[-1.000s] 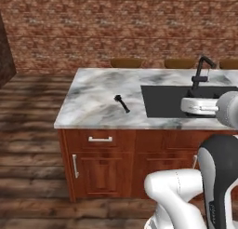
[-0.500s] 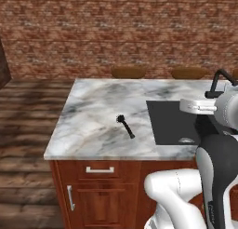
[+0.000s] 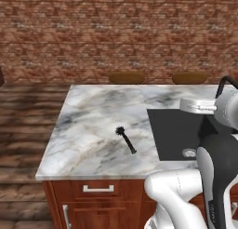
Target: Grab the spray bottle from the cabinet, then place it next to the cutting board for sanitizing. Then grab the dish brush from the countertop next to the sink and place it next to the cutting board.
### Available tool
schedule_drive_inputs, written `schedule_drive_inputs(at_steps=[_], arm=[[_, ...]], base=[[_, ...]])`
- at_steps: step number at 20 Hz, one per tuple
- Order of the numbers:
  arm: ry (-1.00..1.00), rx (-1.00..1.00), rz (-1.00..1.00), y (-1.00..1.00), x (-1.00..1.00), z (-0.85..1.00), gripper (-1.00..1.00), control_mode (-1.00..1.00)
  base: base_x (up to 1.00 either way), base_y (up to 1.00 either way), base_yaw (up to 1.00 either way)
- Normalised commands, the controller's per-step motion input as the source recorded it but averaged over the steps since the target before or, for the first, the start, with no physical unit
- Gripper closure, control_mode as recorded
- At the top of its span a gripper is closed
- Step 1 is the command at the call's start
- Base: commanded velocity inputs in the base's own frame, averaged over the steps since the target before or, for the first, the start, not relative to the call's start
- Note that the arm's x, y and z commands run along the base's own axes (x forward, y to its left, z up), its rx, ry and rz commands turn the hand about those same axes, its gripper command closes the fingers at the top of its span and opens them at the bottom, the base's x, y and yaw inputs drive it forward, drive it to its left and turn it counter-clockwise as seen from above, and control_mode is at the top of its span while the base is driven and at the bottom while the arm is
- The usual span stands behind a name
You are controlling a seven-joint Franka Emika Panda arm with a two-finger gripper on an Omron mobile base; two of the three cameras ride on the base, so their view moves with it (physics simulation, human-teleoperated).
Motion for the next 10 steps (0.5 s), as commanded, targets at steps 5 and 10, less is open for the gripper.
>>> schedule_drive_inputs(at_steps=[5, 10], arm=[[0.00, 0.00, 0.00, 0.00, 0.00, 0.00, -1.00, 1.00], [0.00, 0.00, 0.00, 0.00, 0.00, 0.00, -1.00, 1.00]], base=[[0.49, 0.27, -0.17], [0.51, 0.16, -0.20]])
